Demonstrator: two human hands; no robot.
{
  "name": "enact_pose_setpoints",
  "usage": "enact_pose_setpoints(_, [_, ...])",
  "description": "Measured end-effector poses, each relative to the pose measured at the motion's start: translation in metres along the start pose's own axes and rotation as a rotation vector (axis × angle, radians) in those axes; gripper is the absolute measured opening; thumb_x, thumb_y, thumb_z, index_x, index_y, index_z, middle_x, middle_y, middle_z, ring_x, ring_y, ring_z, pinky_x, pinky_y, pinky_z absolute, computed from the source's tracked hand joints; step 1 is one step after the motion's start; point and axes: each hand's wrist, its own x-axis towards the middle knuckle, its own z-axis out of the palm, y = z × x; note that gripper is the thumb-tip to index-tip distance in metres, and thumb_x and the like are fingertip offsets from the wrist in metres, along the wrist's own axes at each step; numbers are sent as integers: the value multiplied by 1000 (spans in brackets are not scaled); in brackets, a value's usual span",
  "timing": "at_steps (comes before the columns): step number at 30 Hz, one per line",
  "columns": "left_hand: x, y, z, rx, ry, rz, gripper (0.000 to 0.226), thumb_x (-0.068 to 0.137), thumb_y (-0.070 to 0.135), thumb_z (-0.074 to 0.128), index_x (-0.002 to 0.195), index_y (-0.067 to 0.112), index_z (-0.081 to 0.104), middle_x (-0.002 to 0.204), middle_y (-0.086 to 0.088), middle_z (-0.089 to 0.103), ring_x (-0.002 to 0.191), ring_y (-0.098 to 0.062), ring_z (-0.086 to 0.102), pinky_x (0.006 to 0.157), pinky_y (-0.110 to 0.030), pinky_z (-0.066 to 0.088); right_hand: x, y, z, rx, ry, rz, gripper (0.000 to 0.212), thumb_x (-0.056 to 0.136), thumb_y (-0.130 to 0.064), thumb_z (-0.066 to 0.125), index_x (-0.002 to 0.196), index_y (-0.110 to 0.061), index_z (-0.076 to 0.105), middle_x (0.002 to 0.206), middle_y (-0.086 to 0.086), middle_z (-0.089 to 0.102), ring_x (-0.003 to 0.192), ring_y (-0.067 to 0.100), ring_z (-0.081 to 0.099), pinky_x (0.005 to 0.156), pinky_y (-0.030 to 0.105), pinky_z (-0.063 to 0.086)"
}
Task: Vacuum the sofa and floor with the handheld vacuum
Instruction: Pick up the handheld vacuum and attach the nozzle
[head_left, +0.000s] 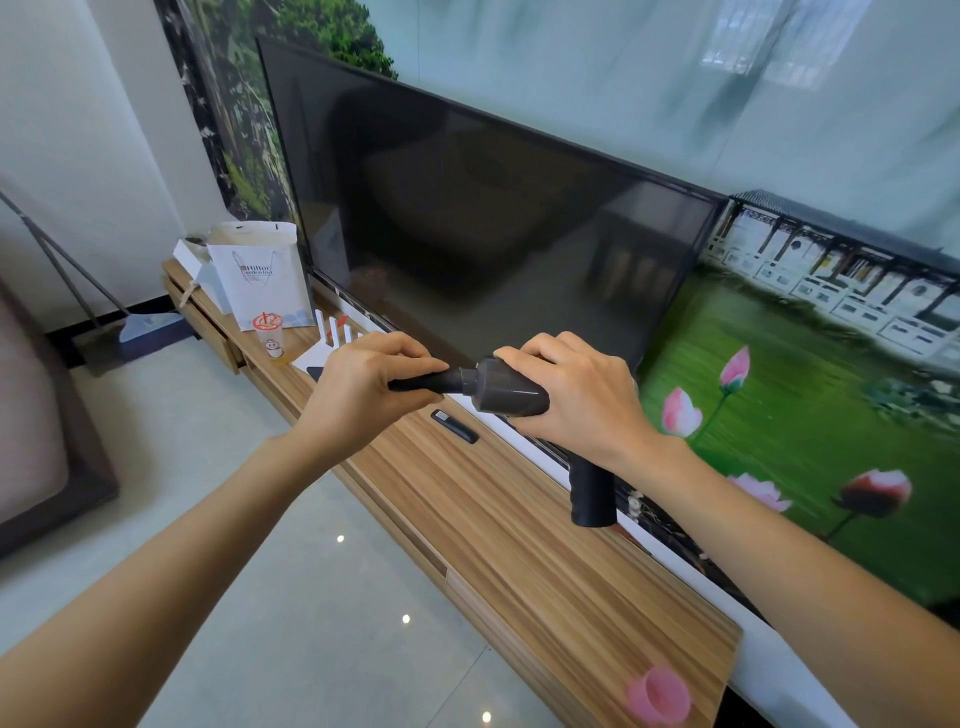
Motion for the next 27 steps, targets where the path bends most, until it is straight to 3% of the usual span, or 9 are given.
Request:
enact_pose_setpoints(5, [0, -1, -2, -19, -29, 36, 32, 72, 9, 82, 103, 11, 75, 91, -3, 69, 83, -20, 63, 67, -33, 54, 3, 2, -4, -12, -17, -29, 58, 61, -38, 83, 115, -25, 67, 95, -8, 65, 82, 18, 59, 53, 13, 11])
enact_pose_setpoints(9, [-3, -1, -1, -25, -47, 54, 31, 72, 8, 81, 103, 9, 75, 92, -4, 68, 84, -21, 62, 67, -36, 54, 2, 3, -4, -27, -34, -64, 60, 58, -36, 85, 114, -26, 68, 93, -9, 65, 81, 17, 58, 52, 18, 18])
enact_pose_setpoints(12, [-4, 1, -1, -39, -56, 60, 31, 73, 7, 81, 103, 8, 75, 92, -5, 68, 83, -21, 62, 68, -33, 54, 1, 5, -5, -10, -55, -77, 60, 58, -37, 85, 114, -25, 68, 93, -8, 65, 80, 18, 59, 53, 13, 8])
enact_pose_setpoints(19, [-2, 6, -4, -51, -94, 75, 31, 72, 5, 81, 102, 7, 75, 90, -7, 68, 82, -21, 63, 68, -30, 53, -1, 5, -8, 28, -95, -86, 61, 60, -39, 85, 115, -24, 67, 95, -7, 66, 81, 19, 60, 56, 13, 5])
enact_pose_setpoints(23, [0, 6, -7, -57, -115, 82, 31, 73, 8, 80, 104, 8, 75, 92, -6, 69, 82, -19, 64, 68, -28, 54, 0, 6, -10, 36, -99, -88, 59, 63, -38, 82, 119, -25, 65, 98, -7, 66, 84, 19, 59, 54, 13, 9])
enact_pose_setpoints(27, [7, 2, -9, -56, -98, 90, 31, 75, 10, 80, 105, 9, 75, 94, -5, 69, 83, -17, 64, 68, -33, 57, 3, 8, -13, 32, -111, -100, 62, 67, -33, 80, 125, -24, 61, 104, -5, 65, 89, 21, 58, 57, 22, 27])
